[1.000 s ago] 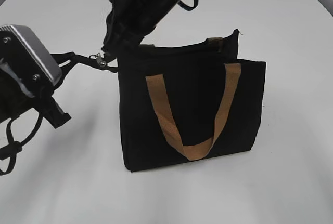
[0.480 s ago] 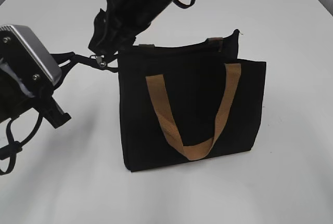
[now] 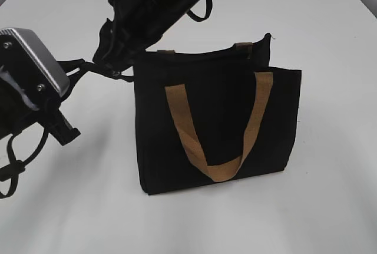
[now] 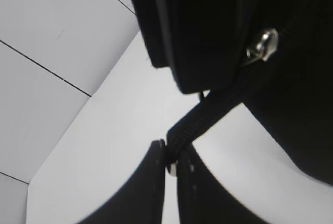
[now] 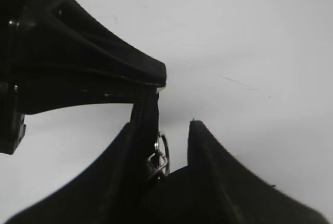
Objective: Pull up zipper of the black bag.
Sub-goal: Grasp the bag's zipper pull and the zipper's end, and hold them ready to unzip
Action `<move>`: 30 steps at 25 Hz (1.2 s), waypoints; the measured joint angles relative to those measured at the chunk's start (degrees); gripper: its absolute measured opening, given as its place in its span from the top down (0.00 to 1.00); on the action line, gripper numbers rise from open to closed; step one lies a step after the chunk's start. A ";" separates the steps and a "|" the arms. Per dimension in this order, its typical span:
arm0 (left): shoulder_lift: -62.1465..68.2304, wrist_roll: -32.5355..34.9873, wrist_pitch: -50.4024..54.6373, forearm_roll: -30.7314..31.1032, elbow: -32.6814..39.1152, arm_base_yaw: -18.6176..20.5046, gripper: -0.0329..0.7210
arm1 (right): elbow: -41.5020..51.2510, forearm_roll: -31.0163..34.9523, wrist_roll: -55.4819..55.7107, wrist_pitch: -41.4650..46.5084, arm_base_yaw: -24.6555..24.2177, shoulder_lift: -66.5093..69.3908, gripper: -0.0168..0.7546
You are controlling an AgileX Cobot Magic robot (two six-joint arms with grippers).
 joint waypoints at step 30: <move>0.00 0.00 -0.10 -4.02 0.00 0.00 0.92 | 0.00 -5.42 5.99 5.12 -3.04 -2.71 0.98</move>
